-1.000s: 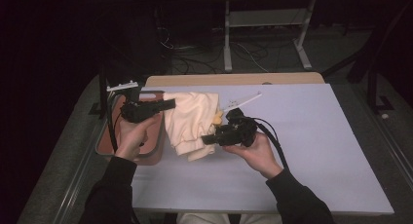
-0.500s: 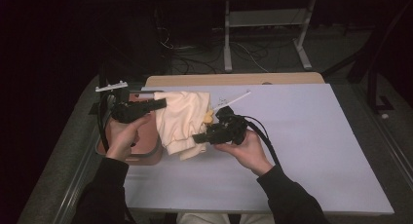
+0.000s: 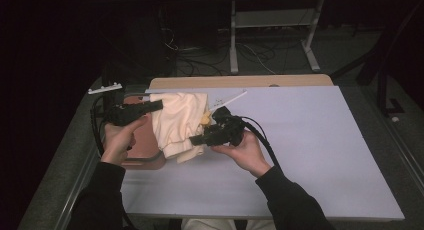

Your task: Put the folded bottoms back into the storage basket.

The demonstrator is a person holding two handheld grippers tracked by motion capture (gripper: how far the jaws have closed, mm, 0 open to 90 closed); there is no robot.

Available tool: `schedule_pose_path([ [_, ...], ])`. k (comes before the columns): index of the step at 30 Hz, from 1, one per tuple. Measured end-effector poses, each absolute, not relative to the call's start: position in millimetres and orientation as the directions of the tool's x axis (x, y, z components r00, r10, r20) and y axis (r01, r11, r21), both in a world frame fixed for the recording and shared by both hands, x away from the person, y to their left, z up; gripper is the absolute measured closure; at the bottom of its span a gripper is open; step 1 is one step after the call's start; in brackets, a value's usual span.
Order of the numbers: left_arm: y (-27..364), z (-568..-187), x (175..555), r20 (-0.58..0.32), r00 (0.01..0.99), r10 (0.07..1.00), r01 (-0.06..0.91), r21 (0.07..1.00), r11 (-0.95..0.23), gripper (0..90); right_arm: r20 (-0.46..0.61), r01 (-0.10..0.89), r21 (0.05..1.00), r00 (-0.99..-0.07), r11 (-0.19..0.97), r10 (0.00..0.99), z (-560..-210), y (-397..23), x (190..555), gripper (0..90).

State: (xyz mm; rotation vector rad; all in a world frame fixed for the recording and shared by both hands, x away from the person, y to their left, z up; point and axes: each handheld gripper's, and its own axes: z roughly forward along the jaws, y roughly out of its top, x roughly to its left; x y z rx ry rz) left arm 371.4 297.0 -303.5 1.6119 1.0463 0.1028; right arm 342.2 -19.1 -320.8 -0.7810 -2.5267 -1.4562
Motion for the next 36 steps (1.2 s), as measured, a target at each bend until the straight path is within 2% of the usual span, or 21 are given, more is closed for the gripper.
schedule_pose_path([
  [20, 320.2, -296.3, 373.1, -0.444, 0.577, 0.685, 0.559, 0.827, 0.065, 68.7, 0.347, 0.480, 0.777, -0.866, 0.406, 0.359, -314.0, 5.2, 349.9, 61.2],
  [36, 354.0, -288.6, 382.1, -0.443, 0.559, 0.701, 0.562, 0.824, 0.072, 68.7, 0.329, 0.468, 0.777, -0.872, 0.421, 0.362, -306.8, 40.3, 361.0, 61.1],
])
